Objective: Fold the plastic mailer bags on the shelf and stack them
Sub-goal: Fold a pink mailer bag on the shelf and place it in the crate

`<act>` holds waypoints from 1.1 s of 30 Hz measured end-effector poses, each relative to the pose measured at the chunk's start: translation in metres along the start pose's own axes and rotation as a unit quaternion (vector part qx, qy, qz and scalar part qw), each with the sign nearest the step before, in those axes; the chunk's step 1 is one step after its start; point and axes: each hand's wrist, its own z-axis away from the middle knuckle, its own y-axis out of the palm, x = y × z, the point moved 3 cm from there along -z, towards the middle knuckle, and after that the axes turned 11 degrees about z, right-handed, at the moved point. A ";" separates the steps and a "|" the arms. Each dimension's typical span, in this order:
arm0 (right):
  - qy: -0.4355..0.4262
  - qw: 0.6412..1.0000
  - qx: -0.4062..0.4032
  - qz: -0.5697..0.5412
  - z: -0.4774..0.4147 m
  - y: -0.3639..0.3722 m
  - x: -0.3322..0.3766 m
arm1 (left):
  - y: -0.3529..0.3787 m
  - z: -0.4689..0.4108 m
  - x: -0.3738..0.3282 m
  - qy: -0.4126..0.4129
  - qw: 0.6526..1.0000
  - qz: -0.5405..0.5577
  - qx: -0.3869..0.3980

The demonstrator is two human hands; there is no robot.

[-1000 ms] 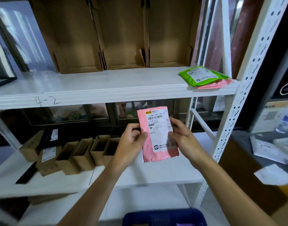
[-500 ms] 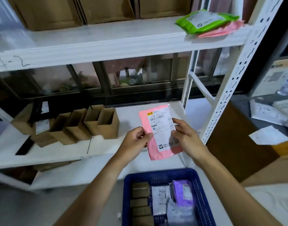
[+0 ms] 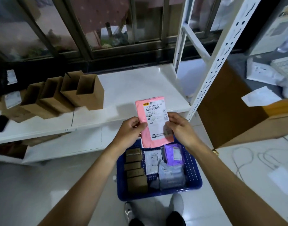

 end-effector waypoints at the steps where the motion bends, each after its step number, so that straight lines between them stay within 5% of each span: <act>1: 0.006 1.000 0.003 -0.001 -0.001 0.000 -0.009 | 0.003 -0.001 0.007 -0.008 1.000 -0.001 0.000; 33: 0.232 0.972 -0.028 0.001 -0.038 -0.006 -0.325 | 0.107 -0.080 0.277 -0.198 0.980 -0.026 -0.011</act>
